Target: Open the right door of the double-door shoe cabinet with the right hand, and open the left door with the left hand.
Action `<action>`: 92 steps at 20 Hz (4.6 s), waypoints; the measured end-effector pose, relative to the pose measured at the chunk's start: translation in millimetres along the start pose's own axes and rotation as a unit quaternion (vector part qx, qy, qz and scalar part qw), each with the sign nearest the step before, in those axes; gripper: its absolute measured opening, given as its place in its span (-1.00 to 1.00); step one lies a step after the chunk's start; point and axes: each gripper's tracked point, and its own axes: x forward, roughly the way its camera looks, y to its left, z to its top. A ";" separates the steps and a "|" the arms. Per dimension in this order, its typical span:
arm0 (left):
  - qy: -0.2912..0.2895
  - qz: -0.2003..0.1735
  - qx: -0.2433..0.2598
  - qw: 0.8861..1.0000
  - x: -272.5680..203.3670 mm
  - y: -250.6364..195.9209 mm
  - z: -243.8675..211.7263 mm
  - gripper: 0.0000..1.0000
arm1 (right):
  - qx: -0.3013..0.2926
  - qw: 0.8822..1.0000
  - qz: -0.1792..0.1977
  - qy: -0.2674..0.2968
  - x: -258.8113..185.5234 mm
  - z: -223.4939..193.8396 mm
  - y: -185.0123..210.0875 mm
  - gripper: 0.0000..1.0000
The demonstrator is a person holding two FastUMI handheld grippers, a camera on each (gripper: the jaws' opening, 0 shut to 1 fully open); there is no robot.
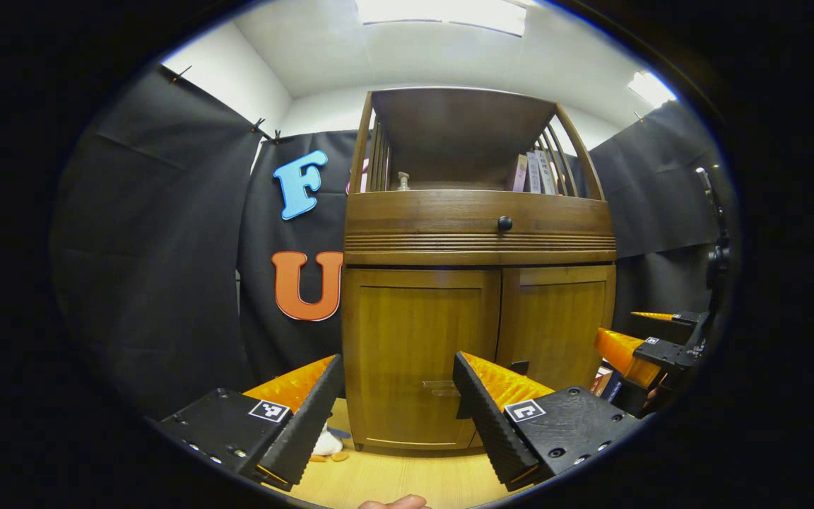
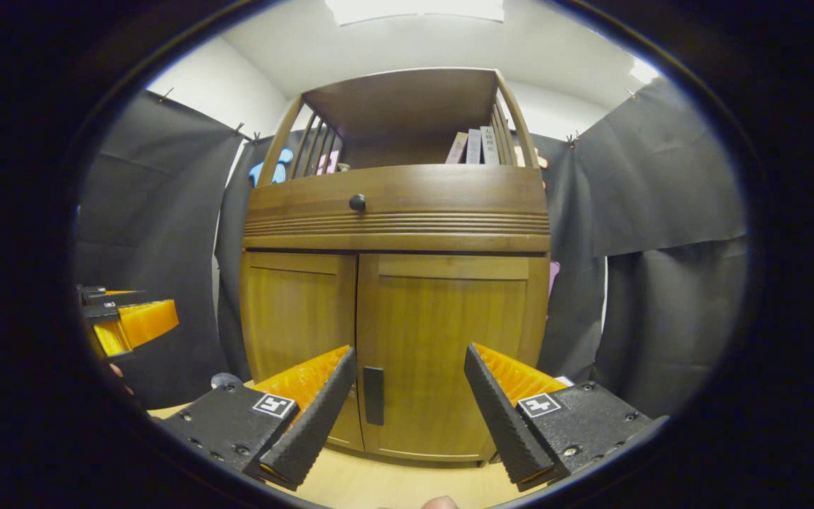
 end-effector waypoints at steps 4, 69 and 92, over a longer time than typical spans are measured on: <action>0.002 0.011 0.003 1.000 -4.7 10.0 -0.9 0.89 | 0.005 1.000 0.009 0.013 17.3 -13.4 11.1 1.00; 0.028 0.033 0.002 0.999 -32.6 62.3 -29.9 0.89 | 0.026 0.988 0.002 0.152 78.9 -155.6 36.1 -0.42; 0.053 -0.070 -0.002 0.996 -9.7 -26.5 -50.3 0.89 | 0.039 0.989 -0.017 0.141 -35.1 -149.2 -28.1 -0.44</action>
